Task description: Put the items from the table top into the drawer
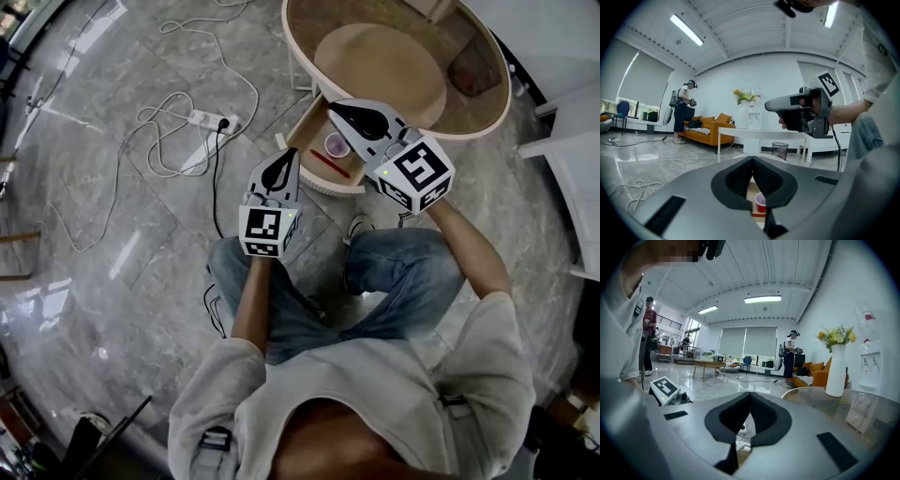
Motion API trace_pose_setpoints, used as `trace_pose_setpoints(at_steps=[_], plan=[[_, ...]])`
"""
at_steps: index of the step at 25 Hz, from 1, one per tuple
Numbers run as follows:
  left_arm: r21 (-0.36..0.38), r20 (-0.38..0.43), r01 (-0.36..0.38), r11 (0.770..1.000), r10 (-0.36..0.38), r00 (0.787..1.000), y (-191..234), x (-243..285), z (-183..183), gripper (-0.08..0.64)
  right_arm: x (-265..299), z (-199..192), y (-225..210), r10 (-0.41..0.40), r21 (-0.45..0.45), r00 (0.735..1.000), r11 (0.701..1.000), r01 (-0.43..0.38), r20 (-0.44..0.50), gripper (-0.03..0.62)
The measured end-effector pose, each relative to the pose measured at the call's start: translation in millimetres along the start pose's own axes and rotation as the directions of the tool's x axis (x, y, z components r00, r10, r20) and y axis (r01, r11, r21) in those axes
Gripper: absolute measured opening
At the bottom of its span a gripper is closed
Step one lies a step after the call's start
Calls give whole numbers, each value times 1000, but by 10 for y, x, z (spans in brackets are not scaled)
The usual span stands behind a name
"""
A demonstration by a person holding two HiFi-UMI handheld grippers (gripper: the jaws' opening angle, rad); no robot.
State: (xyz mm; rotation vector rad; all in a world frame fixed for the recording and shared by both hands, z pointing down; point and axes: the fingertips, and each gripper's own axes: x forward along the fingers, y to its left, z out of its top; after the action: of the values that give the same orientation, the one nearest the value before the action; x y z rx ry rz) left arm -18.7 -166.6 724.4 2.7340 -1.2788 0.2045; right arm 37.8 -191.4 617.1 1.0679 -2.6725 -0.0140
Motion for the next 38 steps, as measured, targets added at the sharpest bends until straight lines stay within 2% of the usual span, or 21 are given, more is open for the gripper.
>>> trace_pose_setpoints(at_steps=[4,7,11,13,15,18,22,27,30,34,36,38], plan=[[35,44,-15,999,13,999,149,90,286,15,-46,168,-133,-5,-9,997,1000,6,73,25],[36,87,-34,999,31,996,307,182,482,15,-73,289,-221,8,0,991,1000,-8,131,25],[12,141,-57,998,55,988,483,386,541,15,-77,602,-243,20,-18,958,1000,-16,288,25],[-10,136,-61,998,62,989,508,461,514,15,-63,671,-228,38,10,950,999,-43,309,25],[-23,115,-68,997,70,991,514,517,513,15,-49,706,-229,54,27,952,998,-65,301,25],[-51,105,-89,995,94,990,553,657,600,15,-3,710,-292,75,2,954,997,-79,291,23],[-56,42,-117,992,119,992,575,740,662,15,64,668,-380,86,-12,958,996,-86,273,23],[-74,-14,-149,986,149,989,471,567,919,15,-31,610,-526,-11,112,981,994,-11,194,23],[-105,-57,-184,977,179,982,419,370,1172,15,-160,662,-502,-36,145,993,989,20,113,24],[-114,-112,-211,971,199,974,339,47,1623,15,-347,980,-446,-49,173,998,984,42,32,23],[-112,-139,-216,970,200,970,302,-124,1877,15,-445,1226,-429,-53,204,999,978,51,6,24],[-140,-149,-226,964,205,967,271,-260,2218,15,-548,1558,-422,-59,224,998,973,60,-10,23]])
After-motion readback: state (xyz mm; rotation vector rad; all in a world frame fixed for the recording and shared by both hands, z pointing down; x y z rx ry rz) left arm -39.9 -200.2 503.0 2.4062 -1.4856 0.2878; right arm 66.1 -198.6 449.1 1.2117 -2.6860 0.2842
